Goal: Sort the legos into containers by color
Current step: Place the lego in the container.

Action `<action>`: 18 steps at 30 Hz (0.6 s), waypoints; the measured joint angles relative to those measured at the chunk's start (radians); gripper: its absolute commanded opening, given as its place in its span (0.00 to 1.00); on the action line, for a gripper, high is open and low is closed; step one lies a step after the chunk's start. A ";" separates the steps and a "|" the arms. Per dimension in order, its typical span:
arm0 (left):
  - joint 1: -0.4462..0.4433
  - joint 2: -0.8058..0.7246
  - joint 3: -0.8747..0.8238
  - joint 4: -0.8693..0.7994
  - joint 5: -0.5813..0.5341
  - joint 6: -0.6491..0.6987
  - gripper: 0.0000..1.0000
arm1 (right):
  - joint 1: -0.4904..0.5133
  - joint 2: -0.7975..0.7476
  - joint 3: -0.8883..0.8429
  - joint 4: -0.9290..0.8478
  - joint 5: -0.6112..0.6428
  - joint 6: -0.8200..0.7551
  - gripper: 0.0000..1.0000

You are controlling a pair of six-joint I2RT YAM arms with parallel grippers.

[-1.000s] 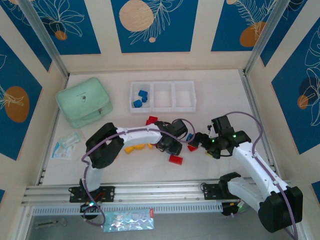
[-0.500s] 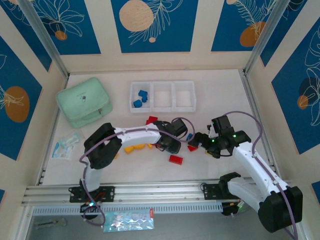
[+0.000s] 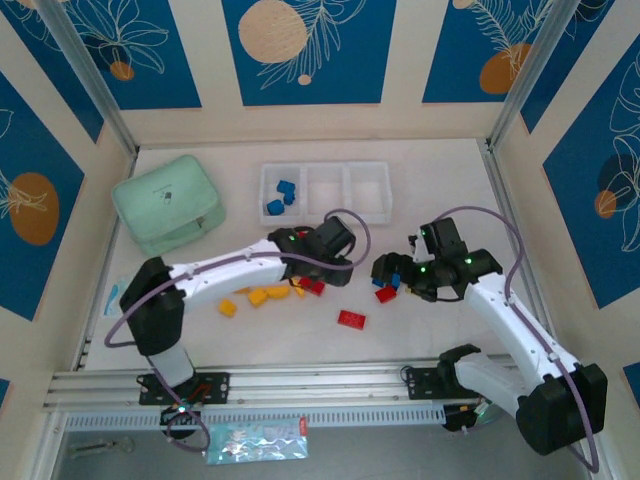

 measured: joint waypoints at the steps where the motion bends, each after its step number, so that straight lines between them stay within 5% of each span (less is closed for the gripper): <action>1: 0.019 -0.017 0.000 -0.002 -0.008 0.003 0.20 | 0.009 0.014 0.014 0.006 0.000 -0.003 0.99; 11: 0.245 -0.047 0.053 -0.012 -0.040 0.076 0.19 | 0.106 0.186 0.167 0.127 0.005 -0.043 0.99; 18: 0.368 0.084 0.220 -0.008 -0.050 0.124 0.18 | 0.124 0.303 0.225 0.229 -0.007 -0.055 0.99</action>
